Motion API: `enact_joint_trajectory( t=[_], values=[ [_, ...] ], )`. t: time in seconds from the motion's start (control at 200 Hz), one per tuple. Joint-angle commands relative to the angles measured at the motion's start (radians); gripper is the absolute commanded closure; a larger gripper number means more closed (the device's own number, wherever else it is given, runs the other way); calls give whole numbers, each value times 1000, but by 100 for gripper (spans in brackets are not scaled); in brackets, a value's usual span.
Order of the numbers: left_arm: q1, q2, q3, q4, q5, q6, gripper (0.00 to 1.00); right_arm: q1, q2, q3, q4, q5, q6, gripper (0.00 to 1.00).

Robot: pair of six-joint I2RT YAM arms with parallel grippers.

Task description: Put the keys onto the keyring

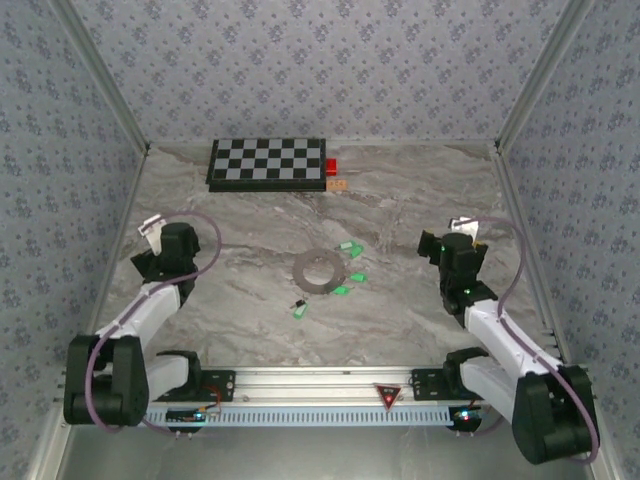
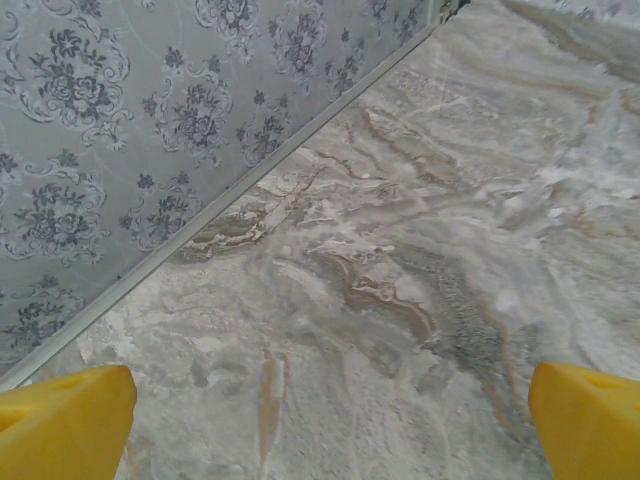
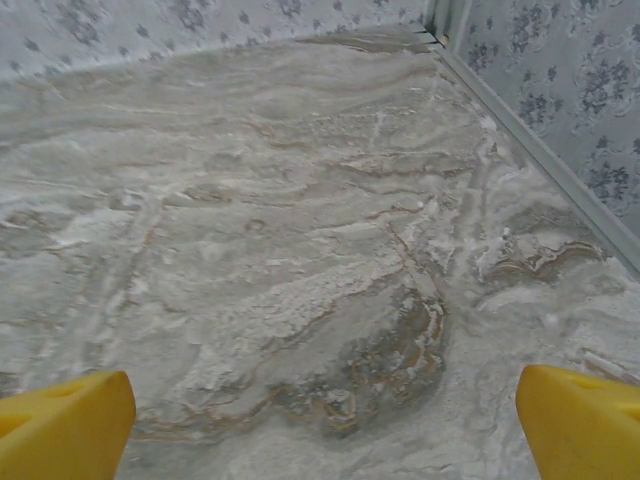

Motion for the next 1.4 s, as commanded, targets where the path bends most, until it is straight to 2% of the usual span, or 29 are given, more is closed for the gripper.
enact_joint_trajectory(
  t=[0.0, 0.085, 0.155, 0.2, 0.305, 0.355, 0.41, 0.495, 0.67, 0.735, 0.825, 0.905, 0.97, 1.394],
  values=[
    [7, 78, 21, 134, -14, 108, 0, -13, 62, -34, 149, 60, -103, 1],
    [13, 149, 7, 227, 23, 140, 0, -34, 115, -61, 251, 47, -127, 1],
    [17, 200, -16, 348, 86, 180, 0, -67, 149, -76, 320, -11, -114, 0],
    [16, 218, 5, 334, 153, 186, 0, -88, 180, -85, 370, -45, -111, 1],
    [14, 258, 0, 433, 253, 244, 0, -115, 275, -82, 498, -64, -168, 1],
    [14, 286, -31, 522, 268, 257, 0, -118, 298, -70, 495, -103, -129, 1],
    [15, 310, -69, 630, 295, 272, 0, -130, 330, -66, 558, -110, -178, 1],
    [14, 323, -49, 597, 348, 291, 0, -146, 360, -52, 557, -150, -168, 1],
    [31, 349, -67, 645, 421, 295, 0, -184, 580, -121, 933, -215, -214, 0],
    [36, 375, -89, 714, 440, 302, 0, -185, 535, -103, 815, -255, -215, 1],
    [39, 369, -83, 693, 444, 301, 0, -192, 554, -74, 795, -267, -213, 1],
    [38, 368, -81, 686, 444, 299, 0, -207, 543, -10, 652, -261, -189, 1],
    [38, 365, -81, 684, 445, 298, 0, -205, 554, -22, 701, -262, -198, 1],
    [38, 367, -81, 687, 445, 301, 0, -195, 550, -18, 688, -244, -200, 1]
  ],
)
